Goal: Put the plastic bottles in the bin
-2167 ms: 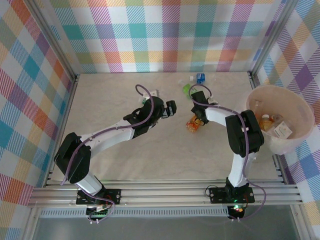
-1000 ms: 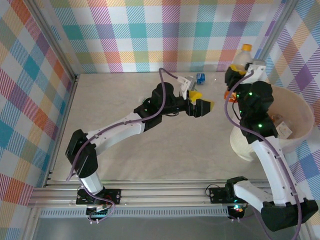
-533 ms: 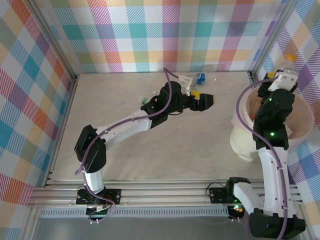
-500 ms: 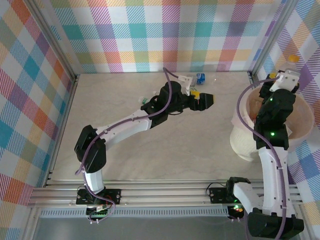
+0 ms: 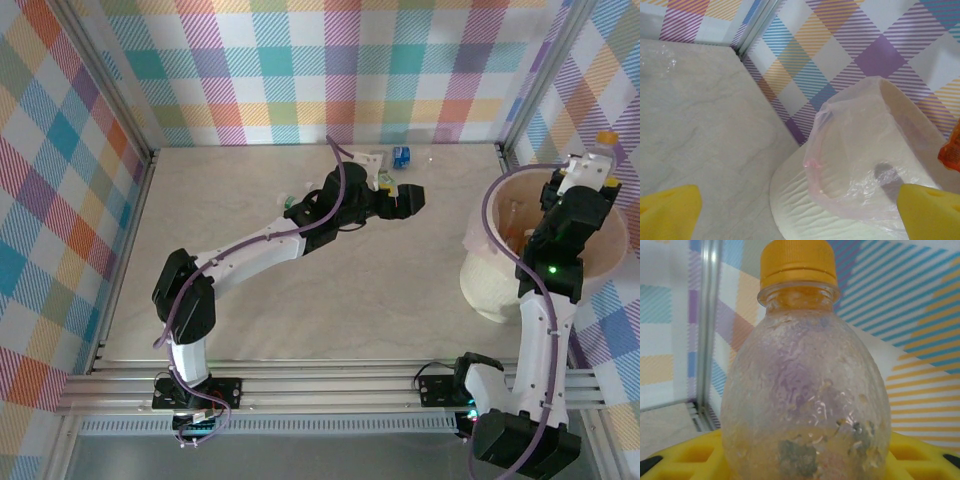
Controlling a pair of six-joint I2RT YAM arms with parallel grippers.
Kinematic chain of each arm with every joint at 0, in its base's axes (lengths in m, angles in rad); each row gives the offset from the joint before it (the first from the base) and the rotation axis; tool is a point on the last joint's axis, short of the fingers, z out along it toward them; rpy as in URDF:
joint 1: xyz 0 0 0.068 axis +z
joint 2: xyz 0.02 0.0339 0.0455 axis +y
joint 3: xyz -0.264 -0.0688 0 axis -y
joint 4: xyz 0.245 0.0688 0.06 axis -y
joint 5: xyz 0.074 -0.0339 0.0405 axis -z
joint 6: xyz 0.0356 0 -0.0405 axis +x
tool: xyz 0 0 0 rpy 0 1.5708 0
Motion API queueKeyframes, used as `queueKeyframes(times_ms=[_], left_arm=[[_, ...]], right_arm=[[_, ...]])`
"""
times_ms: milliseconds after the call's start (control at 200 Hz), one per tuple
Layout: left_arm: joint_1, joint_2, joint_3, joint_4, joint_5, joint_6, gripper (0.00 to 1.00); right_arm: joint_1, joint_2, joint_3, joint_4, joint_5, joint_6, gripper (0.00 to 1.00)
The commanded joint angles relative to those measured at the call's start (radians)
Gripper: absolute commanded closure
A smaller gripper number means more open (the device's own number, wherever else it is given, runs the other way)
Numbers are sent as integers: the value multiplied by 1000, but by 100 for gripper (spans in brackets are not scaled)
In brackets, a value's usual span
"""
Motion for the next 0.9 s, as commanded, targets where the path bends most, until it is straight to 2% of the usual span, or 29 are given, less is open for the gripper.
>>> queueKeyframes(times_ms=[0, 130, 325, 385, 735, 895], left_arm=[[-2, -3, 21, -7, -26, -12, 0], [-3, -15, -19, 21, -34, -27, 0], [-3, -38, -63, 31, -58, -24, 0], [-2, -48, -74, 31, -69, -18, 0], [-1, -48, -70, 12, -98, 4, 0], [-2, -36, -54, -14, -113, 1, 0]], right_arm=[[-31, 6, -11, 19, 91, -19, 44], [-37, -22, -59, 72, 110, -4, 39], [-39, -28, -73, 14, 171, 56, 15], [-38, -19, -69, -3, 175, 62, 11], [-39, 19, -6, -150, 140, 202, 5], [-39, 96, 50, -288, 50, 276, 4]])
